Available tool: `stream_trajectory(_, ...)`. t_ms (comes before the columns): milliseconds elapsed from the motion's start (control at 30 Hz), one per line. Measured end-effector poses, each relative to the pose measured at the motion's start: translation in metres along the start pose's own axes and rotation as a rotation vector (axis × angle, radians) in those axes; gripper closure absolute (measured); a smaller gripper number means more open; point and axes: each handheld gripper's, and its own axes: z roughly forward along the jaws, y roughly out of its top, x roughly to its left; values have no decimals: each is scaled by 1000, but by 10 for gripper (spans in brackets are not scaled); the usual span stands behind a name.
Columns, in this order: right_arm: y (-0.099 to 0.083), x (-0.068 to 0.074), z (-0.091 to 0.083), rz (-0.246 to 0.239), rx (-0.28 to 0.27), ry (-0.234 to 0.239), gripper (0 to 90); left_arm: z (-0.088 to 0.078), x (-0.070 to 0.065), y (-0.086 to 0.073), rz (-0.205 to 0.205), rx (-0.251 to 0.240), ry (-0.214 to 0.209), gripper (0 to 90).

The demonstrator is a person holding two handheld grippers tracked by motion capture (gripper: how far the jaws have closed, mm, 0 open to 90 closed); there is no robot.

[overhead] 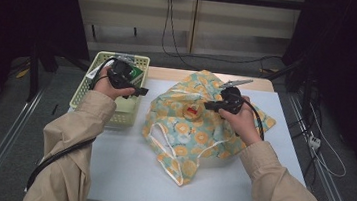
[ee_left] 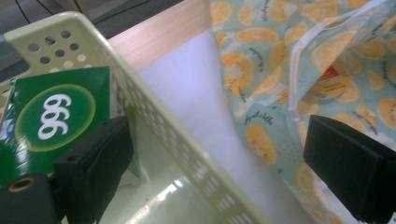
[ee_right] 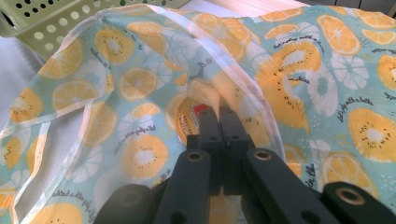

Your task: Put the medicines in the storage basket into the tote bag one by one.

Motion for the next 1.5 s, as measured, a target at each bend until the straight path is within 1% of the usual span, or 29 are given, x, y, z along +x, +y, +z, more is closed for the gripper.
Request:
stream_trajectory(133, 0, 0, 0, -4, 1, 5, 900, 0, 9, -5, -28, -3, 14, 82)
stream_trajectory(300, 0, -2, -2, 1, -3, 7, 900, -2, 19, -7, -34, 2, 41, 81)
stream_trajectory(367, 0, -3, -3, 2, -7, 9, 900, -2, 23, -8, -28, 6, 59, 81)
stream_trajectory(400, 0, -3, -3, 2, -9, 9, 900, -2, 25, -8, -34, 3, 67, 81)
stream_trajectory(433, 0, -3, -4, 2, -12, 10, 900, -2, 28, -9, -31, 8, 76, 79)
stream_trajectory(467, 0, -3, -4, 2, -13, 13, 900, -1, 30, -10, -36, 3, 82, 79)
stream_trajectory(500, 0, -2, -4, 2, -13, 16, 900, 0, 33, -11, -51, -2, 92, 78)
stream_trajectory(533, 0, -2, -4, -2, -12, 15, 900, 1, 36, -12, -52, 7, 94, 78)
stream_trajectory(600, 0, -2, -4, -4, -11, 17, 900, 4, 42, -15, -76, 6, 108, 76)
stream_trajectory(633, 1, -2, -4, -5, -11, 18, 900, 5, 46, -17, -68, 16, 115, 76)
stream_trajectory(667, 1, -2, -4, -6, -10, 20, 900, 6, 49, -18, -82, 12, 117, 76)
stream_trajectory(700, 1, -2, -4, -3, -11, 23, 900, 7, 52, -20, -86, 19, 125, 77)
stream_trajectory(733, 1, -3, -4, 1, -9, 28, 900, 8, 54, -21, -93, 12, 137, 77)
stream_trajectory(767, 0, -3, -4, 7, -8, 33, 900, 9, 58, -23, -91, 19, 142, 77)
stream_trajectory(800, 0, -4, -3, 7, -9, 35, 900, 11, 59, -24, -107, 14, 166, 76)
stream_trajectory(833, 0, -5, -3, 8, -10, 35, 900, 11, 63, -26, -110, 19, 143, 76)
stream_trajectory(900, 0, -6, -2, 15, -8, 37, 900, 15, 67, -28, -122, 23, 153, 76)
stream_trajectory(967, 0, -7, -1, 17, -8, 38, 900, 18, 71, -30, -111, 39, 160, 76)
stream_trajectory(1000, 0, -7, -1, 19, -8, 39, 900, 20, 72, -31, -109, 42, 170, 76)
stream_trajectory(1067, 0, -8, 0, 20, -7, 41, 900, 25, 74, -32, -113, 48, 175, 75)
stream_trajectory(1100, 0, -9, 0, 22, -4, 40, 900, 27, 76, -33, -107, 49, 180, 74)
stream_trajectory(1167, 0, -9, 1, 26, -4, 40, 900, 33, 77, -34, -121, 55, 165, 72)
stream_trajectory(1200, 0, -9, 1, 27, -4, 41, 900, 36, 78, -34, -125, 55, 174, 72)
stream_trajectory(1233, 0, -10, 1, 30, -4, 42, 900, 38, 78, -34, -124, 55, 180, 72)
stream_trajectory(1300, 0, -10, 1, 31, -3, 41, 900, 43, 79, -32, -115, 53, 171, 71)
stream_trajectory(1400, 0, -11, 1, 34, -2, 42, 900, 50, 79, -29, -94, 67, 191, 73)
stream_trajectory(1433, -1, -11, 1, 35, 0, 44, 900, 53, 79, -28, -95, 62, 196, 73)
stream_trajectory(1467, -1, -12, 1, 35, -1, 43, 900, 55, 79, -26, -98, 61, 187, 73)
stream_trajectory(1500, -1, -12, 1, 37, -1, 42, 900, 57, 78, -26, -104, 55, 193, 89)
